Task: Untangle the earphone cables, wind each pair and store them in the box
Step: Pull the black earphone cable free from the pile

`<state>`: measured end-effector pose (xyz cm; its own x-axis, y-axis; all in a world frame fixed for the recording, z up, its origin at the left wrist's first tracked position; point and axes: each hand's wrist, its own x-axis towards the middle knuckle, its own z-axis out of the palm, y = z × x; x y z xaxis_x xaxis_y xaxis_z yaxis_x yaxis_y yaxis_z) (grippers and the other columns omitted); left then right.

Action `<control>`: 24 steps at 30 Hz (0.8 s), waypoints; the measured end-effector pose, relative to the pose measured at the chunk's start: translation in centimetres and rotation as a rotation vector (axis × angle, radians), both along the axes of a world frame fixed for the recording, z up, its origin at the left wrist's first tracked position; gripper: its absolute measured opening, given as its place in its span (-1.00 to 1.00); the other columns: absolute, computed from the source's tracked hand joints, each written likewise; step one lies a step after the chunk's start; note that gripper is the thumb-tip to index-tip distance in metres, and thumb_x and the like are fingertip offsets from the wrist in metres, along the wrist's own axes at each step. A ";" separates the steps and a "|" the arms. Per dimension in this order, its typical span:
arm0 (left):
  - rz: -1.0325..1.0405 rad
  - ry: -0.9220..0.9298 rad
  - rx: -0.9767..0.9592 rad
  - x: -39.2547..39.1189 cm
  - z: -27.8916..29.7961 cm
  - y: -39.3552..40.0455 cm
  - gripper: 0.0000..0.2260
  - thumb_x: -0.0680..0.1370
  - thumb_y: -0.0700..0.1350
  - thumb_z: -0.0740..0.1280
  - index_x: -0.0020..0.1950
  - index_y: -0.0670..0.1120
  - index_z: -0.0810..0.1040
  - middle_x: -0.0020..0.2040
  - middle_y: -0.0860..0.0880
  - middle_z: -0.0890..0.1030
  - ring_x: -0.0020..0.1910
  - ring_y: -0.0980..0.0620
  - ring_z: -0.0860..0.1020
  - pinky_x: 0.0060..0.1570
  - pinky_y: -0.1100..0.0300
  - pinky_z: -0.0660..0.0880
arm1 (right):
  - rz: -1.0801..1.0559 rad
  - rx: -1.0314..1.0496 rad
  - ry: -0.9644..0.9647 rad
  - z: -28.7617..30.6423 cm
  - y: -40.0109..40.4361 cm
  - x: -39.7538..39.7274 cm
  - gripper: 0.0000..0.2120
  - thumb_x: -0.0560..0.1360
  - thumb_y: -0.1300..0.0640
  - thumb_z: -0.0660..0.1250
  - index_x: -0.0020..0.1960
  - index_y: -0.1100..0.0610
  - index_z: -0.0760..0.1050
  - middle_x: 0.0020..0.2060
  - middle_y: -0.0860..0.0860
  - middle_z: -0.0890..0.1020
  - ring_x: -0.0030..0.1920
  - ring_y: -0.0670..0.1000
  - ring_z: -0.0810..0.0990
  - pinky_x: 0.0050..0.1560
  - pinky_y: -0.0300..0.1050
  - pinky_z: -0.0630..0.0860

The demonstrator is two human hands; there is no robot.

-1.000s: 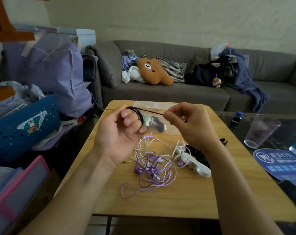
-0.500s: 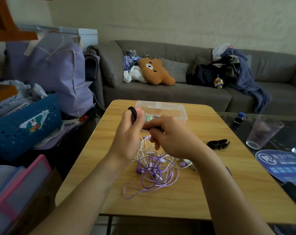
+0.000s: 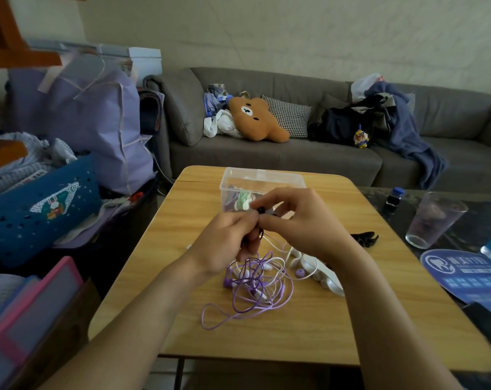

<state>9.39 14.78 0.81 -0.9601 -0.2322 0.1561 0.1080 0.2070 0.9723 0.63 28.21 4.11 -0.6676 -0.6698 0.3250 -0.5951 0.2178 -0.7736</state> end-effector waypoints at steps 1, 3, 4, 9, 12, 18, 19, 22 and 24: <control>0.029 -0.002 0.059 0.0 0.2 0.0 -0.60 0.69 -0.08 0.13 -0.34 -0.13 0.35 -0.45 -0.09 0.45 -0.49 0.02 0.35 -0.49 0.26 0.28 | 0.066 -0.042 -0.093 -0.1 -0.2 0.1 -0.83 0.49 0.30 0.43 0.03 0.10 0.66 -0.12 -0.02 0.71 -0.23 -0.13 0.62 -0.17 -0.16 0.58; 0.120 0.016 0.163 -0.1 0.4 -0.1 -0.59 0.65 -0.06 0.17 -0.41 -0.10 0.33 -0.50 -0.09 0.41 -0.54 0.01 0.33 -0.53 0.25 0.22 | 0.190 -0.117 -0.254 -0.6 -0.7 0.3 -0.84 0.56 0.29 0.37 0.08 0.10 0.61 -0.14 0.07 0.71 -0.14 0.00 0.68 -0.03 0.06 0.63; 0.159 0.029 0.209 0.0 0.5 -0.2 -0.58 0.63 -0.07 0.18 -0.44 -0.10 0.32 -0.53 -0.09 0.40 -0.56 0.00 0.31 -0.53 0.24 0.20 | 0.226 -0.142 -0.284 -0.9 -1.0 0.5 -0.86 0.58 0.25 0.35 0.11 0.11 0.59 -0.14 0.11 0.71 -0.13 0.05 0.70 0.00 0.15 0.65; 0.256 0.089 0.365 0.0 0.7 -0.5 -0.58 0.58 -0.12 0.19 -0.49 -0.14 0.39 -0.53 -0.12 0.43 -0.63 -0.02 0.31 -0.59 0.27 0.21 | 0.122 -0.200 -0.141 -1.8 -2.8 1.2 -0.85 0.56 0.14 0.41 0.12 0.12 0.63 -0.23 0.04 0.68 -0.28 -0.01 0.67 -0.22 0.10 0.67; 0.285 0.091 0.409 0.0 0.7 -0.8 -0.62 0.56 -0.13 0.19 -0.47 -0.16 0.39 -0.53 -0.10 0.41 -0.63 0.00 0.31 -0.57 0.26 0.15 | 0.034 -0.207 -0.052 -2.0 -3.4 1.5 -0.84 0.52 0.09 0.46 0.09 0.06 0.66 -0.27 -0.08 0.69 -0.25 -0.12 0.67 -0.24 -0.07 0.63; 0.265 -0.019 0.614 0.1 0.4 -1.9 -0.78 0.42 -0.15 0.10 -0.44 -0.13 0.31 -0.50 -0.05 0.26 -0.66 0.05 0.20 -0.41 0.15 -0.04 | -0.093 -0.200 0.019 -3.1 -4.8 3.6 -0.80 0.47 0.01 0.49 0.07 0.02 0.66 -0.20 -0.14 0.69 -0.12 -0.23 0.64 -0.19 -0.39 0.47; 0.264 -0.041 0.625 0.1 0.4 -2.0 -0.81 0.42 -0.15 0.09 -0.38 -0.14 0.32 -0.48 -0.05 0.27 -0.67 0.06 0.19 -0.44 0.21 -0.03 | -0.094 -0.203 0.030 -3.2 -4.9 3.8 -0.81 0.46 0.02 0.50 0.06 0.01 0.66 -0.20 -0.15 0.68 -0.13 -0.24 0.63 -0.19 -0.39 0.48; 0.270 -0.109 0.612 0.2 0.3 -2.0 -0.79 0.45 -0.11 0.07 -0.31 -0.17 0.39 -0.53 -0.03 0.23 -0.66 0.06 0.17 -0.58 0.35 0.11 | -0.100 -0.211 0.038 -3.3 -4.8 4.1 -0.82 0.45 0.06 0.50 0.04 -0.01 0.67 -0.23 -0.16 0.67 -0.13 -0.21 0.63 -0.14 -0.25 0.58; 0.285 -0.143 0.565 0.4 0.4 -1.8 -0.78 0.46 -0.10 0.09 -0.31 -0.16 0.41 -0.60 -0.02 0.19 -0.63 0.06 0.17 -0.55 0.31 0.14 | -0.114 -0.213 0.025 -3.3 -4.8 4.0 -0.83 0.44 0.05 0.50 0.03 0.00 0.67 -0.23 -0.14 0.69 -0.14 -0.20 0.64 -0.10 -0.16 0.62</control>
